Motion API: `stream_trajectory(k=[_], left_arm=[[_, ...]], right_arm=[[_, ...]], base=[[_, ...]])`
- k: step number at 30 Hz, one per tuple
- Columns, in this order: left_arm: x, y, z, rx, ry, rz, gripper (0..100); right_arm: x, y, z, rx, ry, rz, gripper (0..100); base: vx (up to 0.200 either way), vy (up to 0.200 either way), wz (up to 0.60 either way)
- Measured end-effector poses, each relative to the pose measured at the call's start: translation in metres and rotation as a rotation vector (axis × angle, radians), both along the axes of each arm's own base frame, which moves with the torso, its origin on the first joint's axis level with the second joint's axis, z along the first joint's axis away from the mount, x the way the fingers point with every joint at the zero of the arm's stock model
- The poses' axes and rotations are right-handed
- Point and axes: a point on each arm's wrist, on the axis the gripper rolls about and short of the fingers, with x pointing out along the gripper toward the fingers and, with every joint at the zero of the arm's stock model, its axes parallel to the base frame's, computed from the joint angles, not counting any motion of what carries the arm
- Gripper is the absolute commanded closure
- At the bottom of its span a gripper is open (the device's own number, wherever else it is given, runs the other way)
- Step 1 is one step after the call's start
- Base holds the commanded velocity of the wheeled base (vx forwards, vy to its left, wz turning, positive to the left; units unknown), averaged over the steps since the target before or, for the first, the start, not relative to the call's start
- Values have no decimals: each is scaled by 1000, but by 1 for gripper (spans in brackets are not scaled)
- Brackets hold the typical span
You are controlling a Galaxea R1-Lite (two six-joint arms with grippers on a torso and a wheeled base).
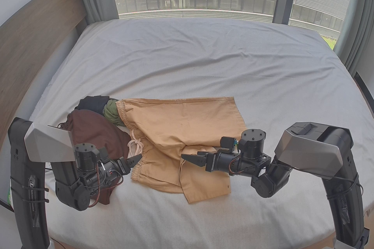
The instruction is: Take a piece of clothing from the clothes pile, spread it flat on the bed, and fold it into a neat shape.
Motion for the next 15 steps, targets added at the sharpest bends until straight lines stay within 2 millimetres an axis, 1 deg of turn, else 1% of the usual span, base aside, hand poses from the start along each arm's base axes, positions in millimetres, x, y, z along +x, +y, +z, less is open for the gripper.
stream_trajectory(k=[4,10,15], left_arm=[[1,1,-1,0,-1,2,0],[2,2,-2,-1,-8,7,0],[2,2,-3,0,-5,7,0]], right_arm=[[-5,5,-4,-9,15,17,0],[-16,4,-12,-29,47,28,0],[-15,6,-11,-30,48,31,0]], base=[[0,0,0],[0,0,0],[0,0,0]])
